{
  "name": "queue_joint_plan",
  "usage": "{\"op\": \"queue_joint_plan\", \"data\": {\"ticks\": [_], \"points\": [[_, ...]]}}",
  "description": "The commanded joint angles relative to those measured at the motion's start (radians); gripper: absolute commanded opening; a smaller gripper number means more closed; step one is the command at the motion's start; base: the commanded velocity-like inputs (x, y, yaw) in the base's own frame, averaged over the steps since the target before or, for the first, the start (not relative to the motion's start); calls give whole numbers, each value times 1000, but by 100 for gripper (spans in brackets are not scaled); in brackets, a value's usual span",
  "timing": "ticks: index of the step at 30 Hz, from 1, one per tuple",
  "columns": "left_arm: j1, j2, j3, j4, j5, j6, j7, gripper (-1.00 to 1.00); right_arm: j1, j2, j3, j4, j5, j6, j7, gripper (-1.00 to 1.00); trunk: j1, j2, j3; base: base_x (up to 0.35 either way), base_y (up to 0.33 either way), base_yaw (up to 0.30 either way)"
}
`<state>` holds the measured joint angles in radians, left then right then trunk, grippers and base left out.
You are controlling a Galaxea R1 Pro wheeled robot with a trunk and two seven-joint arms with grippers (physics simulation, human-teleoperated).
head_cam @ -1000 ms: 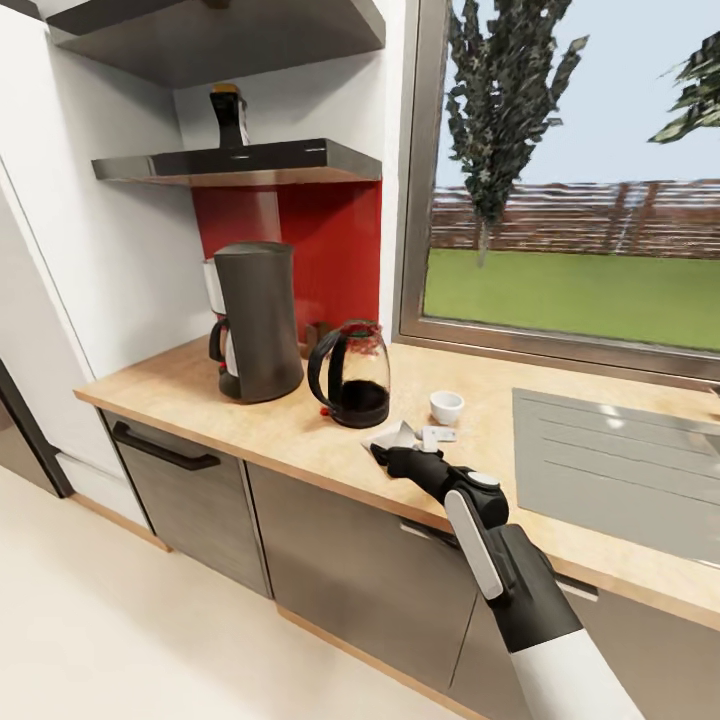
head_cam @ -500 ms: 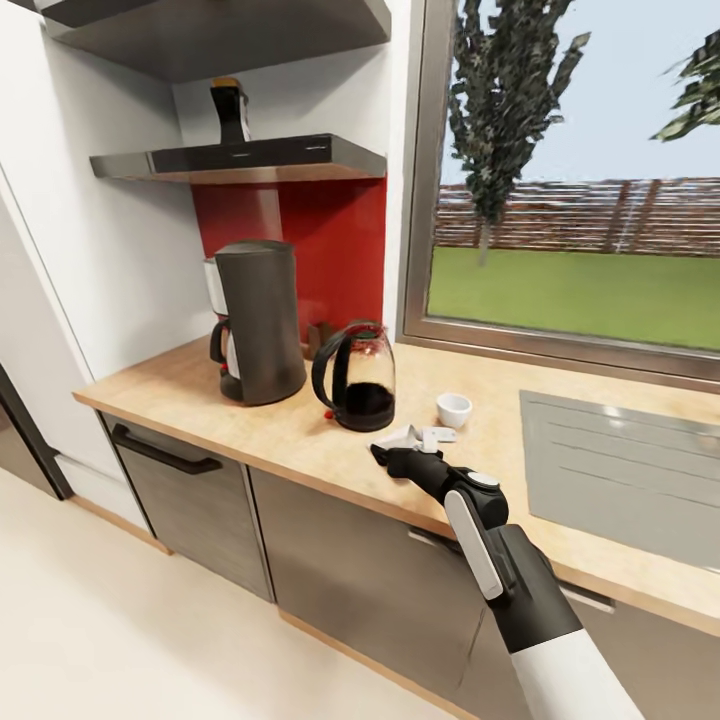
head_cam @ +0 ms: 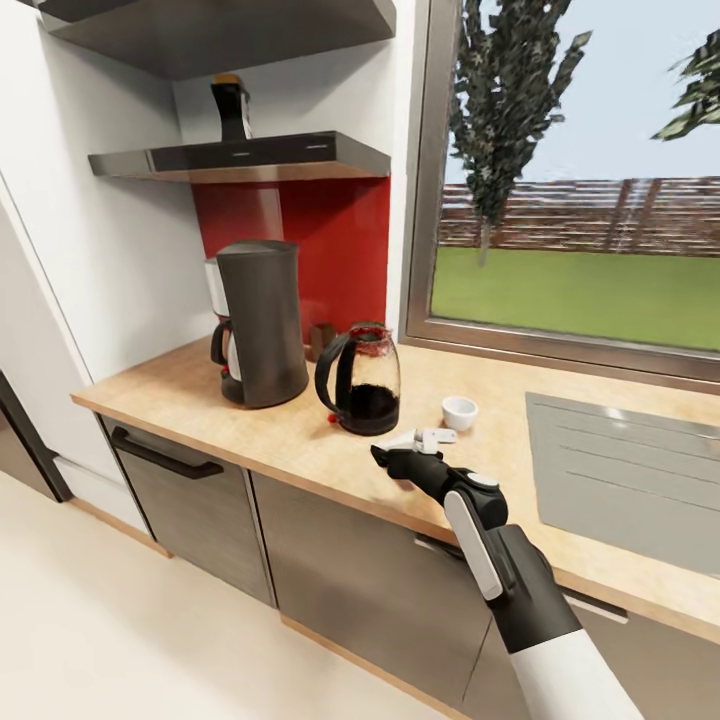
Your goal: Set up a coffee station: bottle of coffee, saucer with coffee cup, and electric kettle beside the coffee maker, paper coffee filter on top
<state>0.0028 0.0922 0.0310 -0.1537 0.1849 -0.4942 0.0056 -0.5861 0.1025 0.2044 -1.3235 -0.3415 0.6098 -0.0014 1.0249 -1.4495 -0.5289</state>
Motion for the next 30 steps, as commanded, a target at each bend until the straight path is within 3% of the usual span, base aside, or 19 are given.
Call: {"op": "queue_joint_plan", "data": {"ticks": [1,18,19,30], "points": [[0,0,3,-1,-1,-1,1,100,-1,0,0,7,-2,4,0,100,0,-1,-2,20,14,0],[0,0,3,-1,-2,-1,1,100,0,0,0,52,-2,4,2,100,0,-1,-6,14,2,0],[0,0,3,-1,-2,-1,1,100,0,0,0,52,-2,4,2,-100,0,-1,-6,90,0,0],[0,0,3,-1,-2,-1,1,100,0,0,0,52,-2,4,3,-100,0,-1,-6,71,0,0]]}}
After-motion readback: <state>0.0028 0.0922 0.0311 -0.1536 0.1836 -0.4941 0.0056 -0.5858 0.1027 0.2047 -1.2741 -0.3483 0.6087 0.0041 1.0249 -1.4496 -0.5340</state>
